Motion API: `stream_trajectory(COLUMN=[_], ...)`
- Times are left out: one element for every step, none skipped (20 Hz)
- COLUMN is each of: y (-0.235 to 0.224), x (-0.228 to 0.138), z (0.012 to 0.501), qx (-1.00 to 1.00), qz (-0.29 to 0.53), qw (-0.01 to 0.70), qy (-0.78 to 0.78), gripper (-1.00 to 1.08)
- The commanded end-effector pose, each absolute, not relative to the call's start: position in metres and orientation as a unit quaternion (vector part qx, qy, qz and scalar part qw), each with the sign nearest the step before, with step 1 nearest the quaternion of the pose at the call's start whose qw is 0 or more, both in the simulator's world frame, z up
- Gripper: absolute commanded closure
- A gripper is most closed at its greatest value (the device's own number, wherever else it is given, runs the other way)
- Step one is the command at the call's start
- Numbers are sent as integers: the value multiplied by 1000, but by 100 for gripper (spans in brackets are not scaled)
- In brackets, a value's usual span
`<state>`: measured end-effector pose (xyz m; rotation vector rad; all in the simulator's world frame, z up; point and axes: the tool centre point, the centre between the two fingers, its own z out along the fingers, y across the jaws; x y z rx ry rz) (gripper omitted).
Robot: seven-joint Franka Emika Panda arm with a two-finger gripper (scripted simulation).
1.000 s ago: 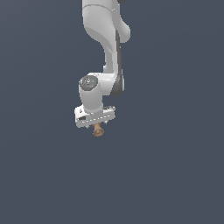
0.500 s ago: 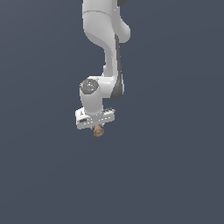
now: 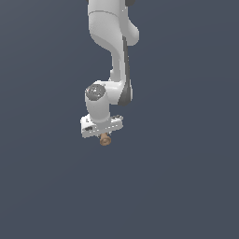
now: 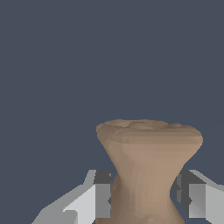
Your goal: Pick up the object and move it to a goal position.
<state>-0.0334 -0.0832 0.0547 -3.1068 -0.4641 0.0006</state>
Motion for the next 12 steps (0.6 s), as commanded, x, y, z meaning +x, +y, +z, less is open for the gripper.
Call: stream_trajectory(y=[-83, -83, -84, -84, -84, -84, -84, -84, -84, -84, -84, -85], x=[-34, -35, -35, -36, -37, -38, -39, -40, -42, -43, -45, -47], z=[58, 60, 62, 65, 69, 73, 77, 82, 88, 94, 100, 108], qx=[-989, -989, -989, -989, -989, -989, -989, -989, -989, -989, -989, -989], qz=[0, 0, 0, 0, 0, 0, 0, 0, 0, 0, 0, 0], qw=[0, 0, 0, 0, 0, 0, 0, 0, 0, 0, 0, 0], qy=[-148, -148, -148, -148, -148, -148, -148, -148, -148, -148, -148, -148], gripper=[108, 108, 108, 108, 108, 108, 108, 108, 108, 108, 108, 108])
